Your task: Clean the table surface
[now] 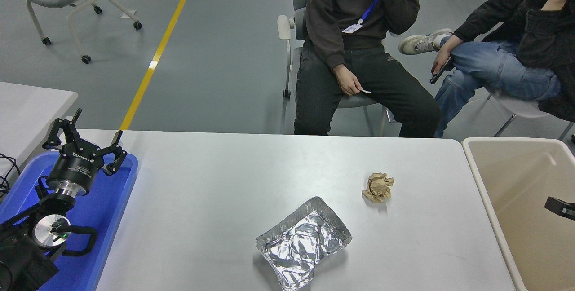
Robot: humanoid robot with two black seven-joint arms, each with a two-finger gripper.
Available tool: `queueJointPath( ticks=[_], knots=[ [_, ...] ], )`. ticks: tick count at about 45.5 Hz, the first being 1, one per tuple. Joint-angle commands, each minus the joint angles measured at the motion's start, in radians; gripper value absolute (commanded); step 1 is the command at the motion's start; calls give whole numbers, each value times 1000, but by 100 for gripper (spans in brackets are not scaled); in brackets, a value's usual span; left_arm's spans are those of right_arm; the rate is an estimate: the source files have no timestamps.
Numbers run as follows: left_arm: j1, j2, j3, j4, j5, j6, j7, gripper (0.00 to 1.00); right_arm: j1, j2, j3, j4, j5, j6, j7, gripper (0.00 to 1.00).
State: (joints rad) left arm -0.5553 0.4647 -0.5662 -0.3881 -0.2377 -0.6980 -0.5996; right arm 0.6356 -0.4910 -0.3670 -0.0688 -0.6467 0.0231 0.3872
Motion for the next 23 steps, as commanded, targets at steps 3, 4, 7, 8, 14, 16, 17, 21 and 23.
queueJointPath(
  ticks=[3, 4, 7, 8, 14, 16, 17, 21, 23],
  knots=[
    [0, 0, 0, 0, 0, 0, 0, 100, 44, -32, 8, 0, 85, 8, -1, 100],
    [0, 0, 0, 0, 0, 0, 0, 100, 53, -35, 11, 0, 87, 8, -1, 100],
    [0, 0, 0, 0, 0, 0, 0, 100, 73, -41, 14, 0, 99, 9, -1, 100],
    [0, 0, 0, 0, 0, 0, 0, 100, 76, -43, 17, 0, 110, 9, -1, 100],
    [0, 0, 0, 0, 0, 0, 0, 100, 99, -63, 26, 13, 196, 11, -13, 100],
    [0, 0, 0, 0, 0, 0, 0, 100, 113, -70, 48, 18, 216, 14, -24, 100],
    [0, 0, 0, 0, 0, 0, 0, 100, 118, -72, 63, 21, 220, 20, -28, 100],
    [0, 0, 0, 0, 0, 0, 0, 100, 128, -87, 164, 64, 222, 46, -44, 100],
    [0, 0, 0, 0, 0, 0, 0, 100, 133, -107, 233, 86, 223, 50, -45, 100]
  ],
)
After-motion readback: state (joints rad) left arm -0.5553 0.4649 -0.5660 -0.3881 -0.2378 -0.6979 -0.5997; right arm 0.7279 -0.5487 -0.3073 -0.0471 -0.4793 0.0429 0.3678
